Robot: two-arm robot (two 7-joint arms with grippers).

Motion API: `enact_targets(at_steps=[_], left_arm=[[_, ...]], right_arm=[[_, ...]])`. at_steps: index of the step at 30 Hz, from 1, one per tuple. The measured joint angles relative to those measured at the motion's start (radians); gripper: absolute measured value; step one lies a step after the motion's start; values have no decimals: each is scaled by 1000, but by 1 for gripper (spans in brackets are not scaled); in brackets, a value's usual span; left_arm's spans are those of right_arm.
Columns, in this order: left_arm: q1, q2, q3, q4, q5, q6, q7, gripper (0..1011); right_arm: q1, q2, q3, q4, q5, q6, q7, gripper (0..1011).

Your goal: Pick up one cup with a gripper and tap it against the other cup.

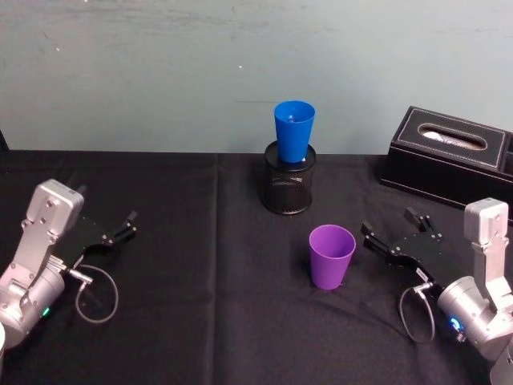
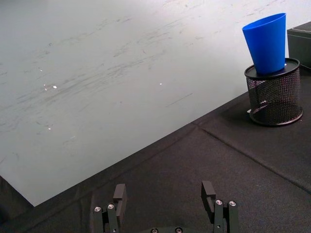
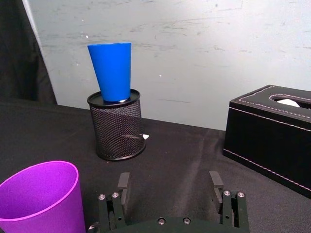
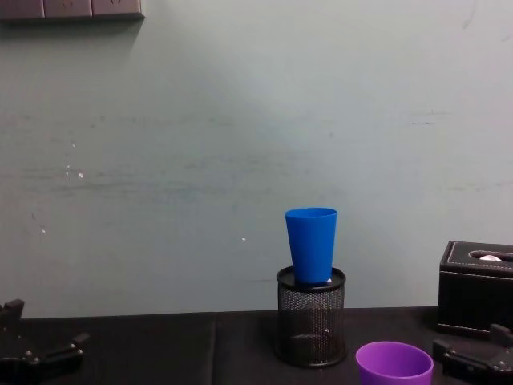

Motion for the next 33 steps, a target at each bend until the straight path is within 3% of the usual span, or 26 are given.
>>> enact_targets(at_steps=[33], left_arm=[[0, 0, 0, 0, 0, 0, 0, 1011]], right_arm=[[0, 0, 0, -1, 0, 0, 0, 1003]])
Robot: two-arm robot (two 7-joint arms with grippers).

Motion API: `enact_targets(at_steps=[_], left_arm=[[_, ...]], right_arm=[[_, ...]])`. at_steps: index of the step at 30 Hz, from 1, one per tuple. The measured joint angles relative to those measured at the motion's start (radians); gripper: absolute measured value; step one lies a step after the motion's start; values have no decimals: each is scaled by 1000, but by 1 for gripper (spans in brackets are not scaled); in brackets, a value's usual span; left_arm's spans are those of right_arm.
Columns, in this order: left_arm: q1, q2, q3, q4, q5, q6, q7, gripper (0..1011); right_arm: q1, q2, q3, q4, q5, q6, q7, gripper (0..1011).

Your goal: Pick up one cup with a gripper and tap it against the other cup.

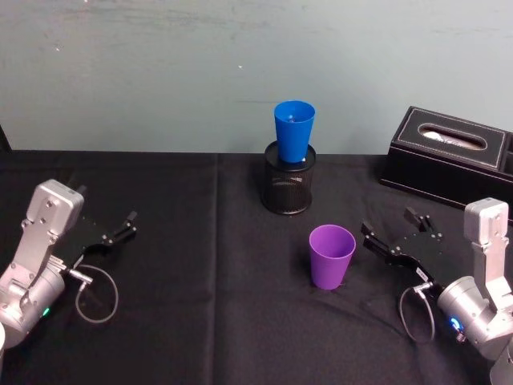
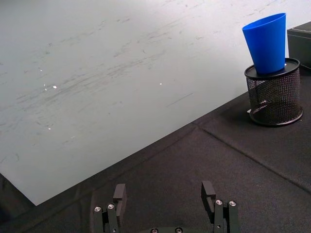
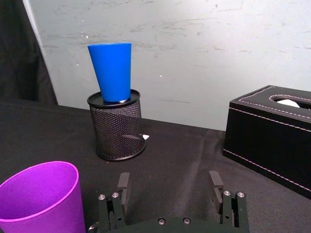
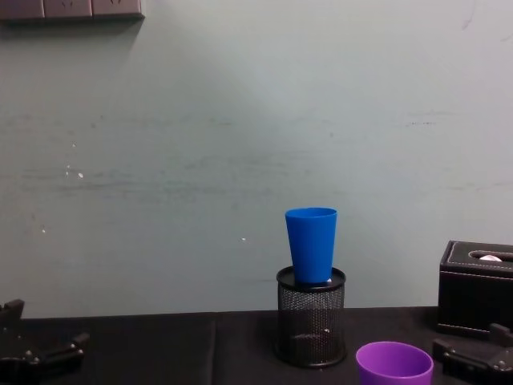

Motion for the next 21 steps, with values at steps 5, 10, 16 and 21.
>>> enact_targets(at_steps=[5, 10, 16, 21], left_arm=[[0, 0, 0, 0, 0, 0, 0, 1011], [0, 0, 0, 0, 0, 0, 0, 1011], [0, 0, 0, 0, 0, 0, 0, 1011], [0, 0, 0, 0, 0, 0, 0, 1011]], right_arm=[[0, 0, 0, 0, 0, 0, 0, 1003], [0, 0, 0, 0, 0, 0, 0, 1003], [0, 0, 0, 0, 0, 0, 0, 1003], [0, 0, 0, 0, 0, 0, 0, 1003]])
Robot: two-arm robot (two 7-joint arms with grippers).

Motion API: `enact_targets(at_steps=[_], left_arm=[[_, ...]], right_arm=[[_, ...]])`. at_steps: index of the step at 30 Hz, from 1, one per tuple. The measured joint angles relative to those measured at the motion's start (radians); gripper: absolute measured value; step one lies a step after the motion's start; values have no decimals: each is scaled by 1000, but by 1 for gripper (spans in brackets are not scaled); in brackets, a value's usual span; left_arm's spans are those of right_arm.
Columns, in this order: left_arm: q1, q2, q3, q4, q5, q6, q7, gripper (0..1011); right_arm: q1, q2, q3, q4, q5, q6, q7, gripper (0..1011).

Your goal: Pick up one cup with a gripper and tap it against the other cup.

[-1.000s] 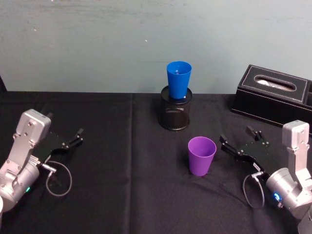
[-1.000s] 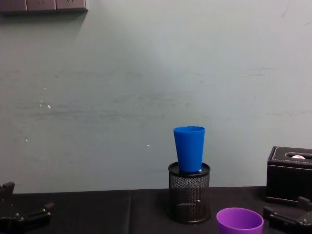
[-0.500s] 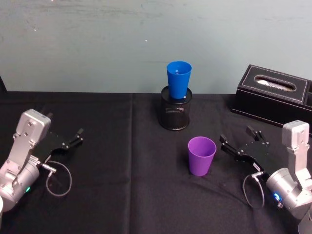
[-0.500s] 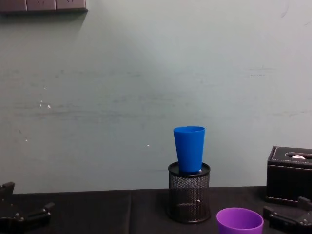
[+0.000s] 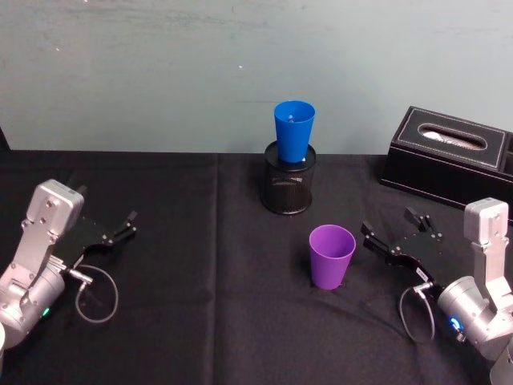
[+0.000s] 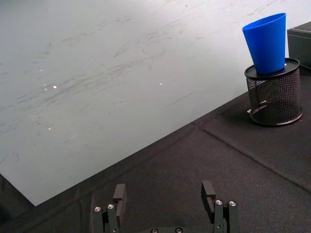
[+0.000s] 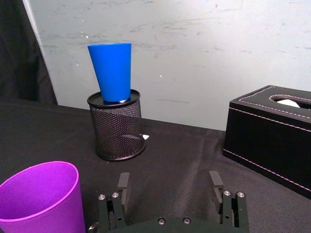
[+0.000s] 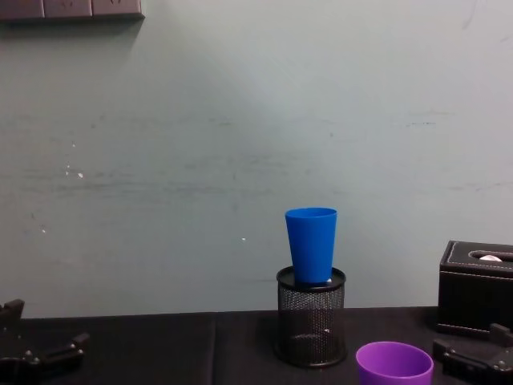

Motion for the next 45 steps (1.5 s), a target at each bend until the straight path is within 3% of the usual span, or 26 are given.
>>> enact_targets(at_steps=[45], left_arm=[[0, 0, 0, 0, 0, 0, 0, 1011]], right_arm=[[0, 0, 0, 0, 0, 0, 0, 1003]])
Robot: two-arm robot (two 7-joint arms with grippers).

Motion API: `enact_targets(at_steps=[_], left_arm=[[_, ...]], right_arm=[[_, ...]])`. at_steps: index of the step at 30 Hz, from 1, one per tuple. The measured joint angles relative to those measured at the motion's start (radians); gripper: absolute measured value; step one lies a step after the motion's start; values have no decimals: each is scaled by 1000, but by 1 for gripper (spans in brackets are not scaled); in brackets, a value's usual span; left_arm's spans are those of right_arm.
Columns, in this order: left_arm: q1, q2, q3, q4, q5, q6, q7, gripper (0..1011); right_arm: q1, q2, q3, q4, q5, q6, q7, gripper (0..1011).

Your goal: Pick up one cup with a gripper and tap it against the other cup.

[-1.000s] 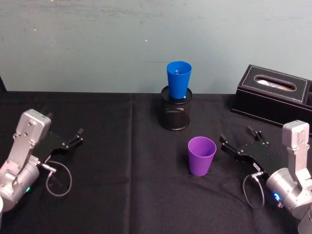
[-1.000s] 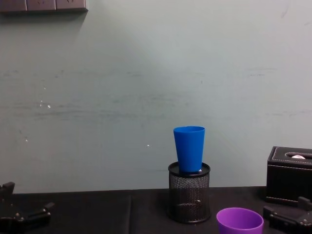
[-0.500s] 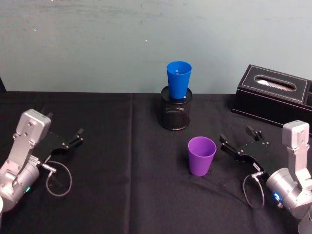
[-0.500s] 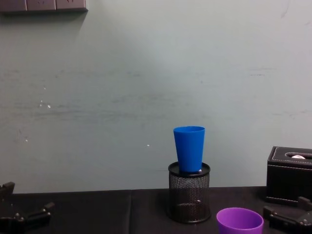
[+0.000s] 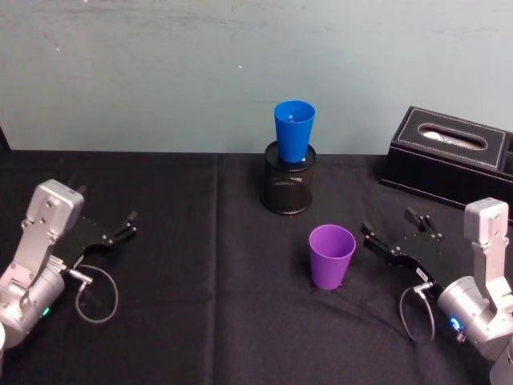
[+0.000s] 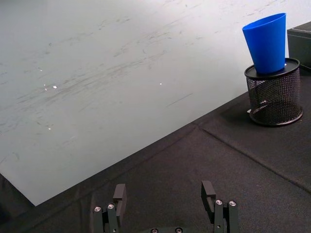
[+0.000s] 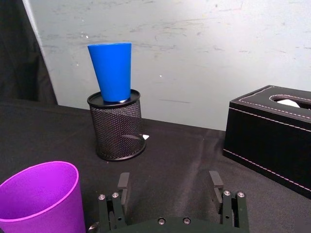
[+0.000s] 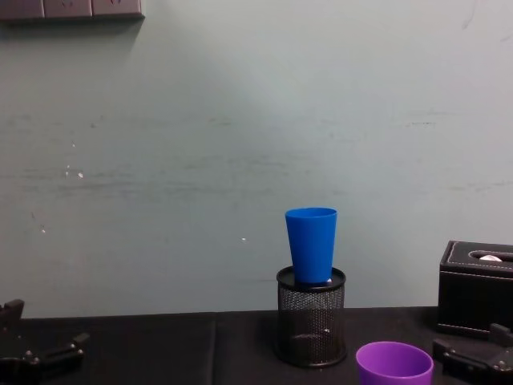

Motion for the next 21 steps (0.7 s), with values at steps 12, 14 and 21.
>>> enact_targets(at_steps=[12, 14, 21], left_arm=[[0, 0, 0, 0, 0, 0, 0, 1011], [0, 0, 0, 0, 0, 0, 0, 1012], [0, 0, 0, 0, 0, 0, 0, 1011]], right_arm=[[0, 0, 0, 0, 0, 0, 0, 1003], [0, 0, 0, 0, 0, 0, 0, 1003], [0, 0, 0, 0, 0, 0, 0, 1003]])
